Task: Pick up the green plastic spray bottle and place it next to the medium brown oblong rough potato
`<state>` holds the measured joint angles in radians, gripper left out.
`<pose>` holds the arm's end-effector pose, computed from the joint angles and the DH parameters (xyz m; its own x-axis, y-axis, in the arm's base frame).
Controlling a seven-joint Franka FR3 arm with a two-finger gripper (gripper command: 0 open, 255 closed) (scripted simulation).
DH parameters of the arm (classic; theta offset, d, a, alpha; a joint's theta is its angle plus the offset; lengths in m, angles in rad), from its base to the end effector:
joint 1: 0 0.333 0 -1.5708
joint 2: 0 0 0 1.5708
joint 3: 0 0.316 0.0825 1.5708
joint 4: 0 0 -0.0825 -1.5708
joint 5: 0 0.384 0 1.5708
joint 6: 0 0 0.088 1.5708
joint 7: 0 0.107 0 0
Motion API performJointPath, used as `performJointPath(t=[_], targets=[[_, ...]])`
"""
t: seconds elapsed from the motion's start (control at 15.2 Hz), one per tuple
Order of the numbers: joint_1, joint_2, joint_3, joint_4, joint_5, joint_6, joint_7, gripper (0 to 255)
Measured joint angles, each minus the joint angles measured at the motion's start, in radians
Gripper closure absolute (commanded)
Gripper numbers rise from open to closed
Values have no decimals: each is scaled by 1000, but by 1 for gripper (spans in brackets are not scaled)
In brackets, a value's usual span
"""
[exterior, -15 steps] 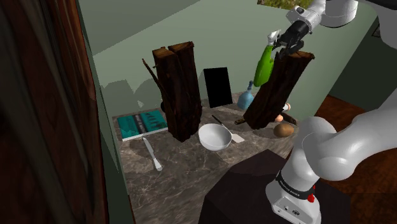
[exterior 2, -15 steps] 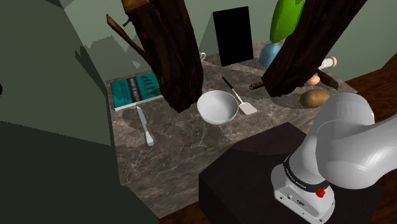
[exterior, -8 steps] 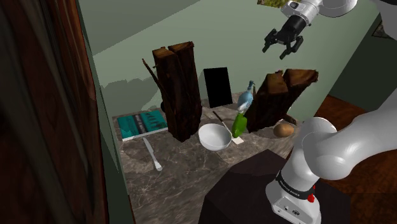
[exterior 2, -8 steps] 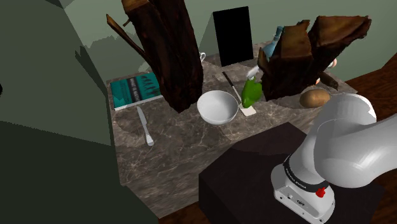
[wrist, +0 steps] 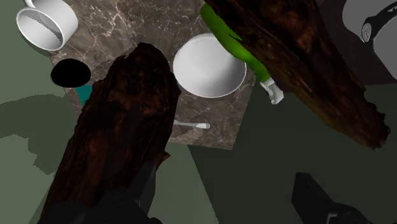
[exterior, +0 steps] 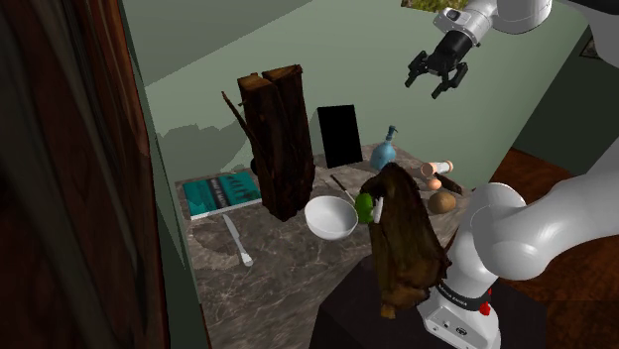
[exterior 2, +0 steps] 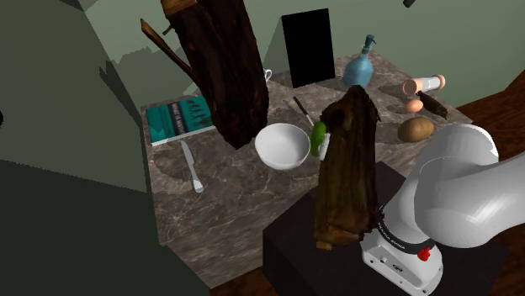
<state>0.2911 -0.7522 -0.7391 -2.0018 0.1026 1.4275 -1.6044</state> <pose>0.2842 -0.2443 0.6502 0.1950 0.8148 0.5459 0.9626 -0.2658 0.0530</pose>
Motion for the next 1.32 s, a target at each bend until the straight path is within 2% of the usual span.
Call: performJointPath(t=[0.07, 0.13, 0.73, 0.79, 0.99, 1.32], targets=[[0, 0, 0, 0, 0, 0, 0, 0], [0, 0, 0, 0, 0, 0, 0, 255], [0, 0, 0, 0, 0, 0, 0, 255], [0, 0, 0, 0, 0, 0, 0, 0], [23, 27, 7, -8, -13, 7, -18, 0], [115, 140, 30, -23, -62, 23, -88, 0]])
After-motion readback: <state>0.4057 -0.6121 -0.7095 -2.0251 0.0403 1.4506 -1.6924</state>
